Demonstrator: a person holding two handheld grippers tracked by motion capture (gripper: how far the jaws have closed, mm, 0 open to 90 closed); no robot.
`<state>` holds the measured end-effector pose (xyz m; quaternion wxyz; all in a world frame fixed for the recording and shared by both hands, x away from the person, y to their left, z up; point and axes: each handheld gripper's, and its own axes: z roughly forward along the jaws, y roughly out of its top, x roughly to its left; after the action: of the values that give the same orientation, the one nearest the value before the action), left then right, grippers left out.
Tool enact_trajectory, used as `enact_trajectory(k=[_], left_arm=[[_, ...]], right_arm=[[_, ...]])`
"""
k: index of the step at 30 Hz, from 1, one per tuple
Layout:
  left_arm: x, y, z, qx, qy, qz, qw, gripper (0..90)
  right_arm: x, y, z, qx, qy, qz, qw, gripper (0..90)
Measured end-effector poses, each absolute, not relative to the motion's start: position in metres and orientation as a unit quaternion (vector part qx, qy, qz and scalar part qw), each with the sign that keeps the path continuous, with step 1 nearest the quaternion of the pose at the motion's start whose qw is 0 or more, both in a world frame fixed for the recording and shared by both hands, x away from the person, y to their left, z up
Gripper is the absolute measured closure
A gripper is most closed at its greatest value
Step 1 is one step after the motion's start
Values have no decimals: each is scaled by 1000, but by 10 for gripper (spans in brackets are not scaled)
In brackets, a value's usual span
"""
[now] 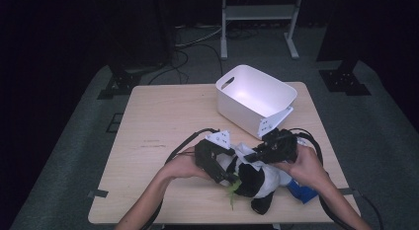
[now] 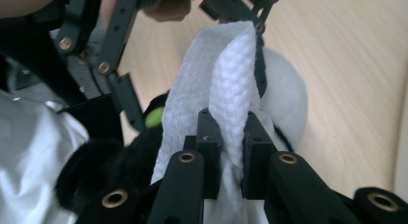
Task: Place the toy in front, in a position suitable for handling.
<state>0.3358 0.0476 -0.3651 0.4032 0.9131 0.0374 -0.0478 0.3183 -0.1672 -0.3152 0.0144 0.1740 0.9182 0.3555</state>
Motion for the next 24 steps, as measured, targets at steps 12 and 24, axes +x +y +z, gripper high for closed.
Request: enact_trajectory(k=[12,24], left_arm=[[348,56,-361,905,34,-51,420,118],[376,55,-385,910,31,-63,409,73]], right_arm=[[314,-172,-341,186,927,325,4,818],[309,-174,-348,166,933,319,-13,823]])
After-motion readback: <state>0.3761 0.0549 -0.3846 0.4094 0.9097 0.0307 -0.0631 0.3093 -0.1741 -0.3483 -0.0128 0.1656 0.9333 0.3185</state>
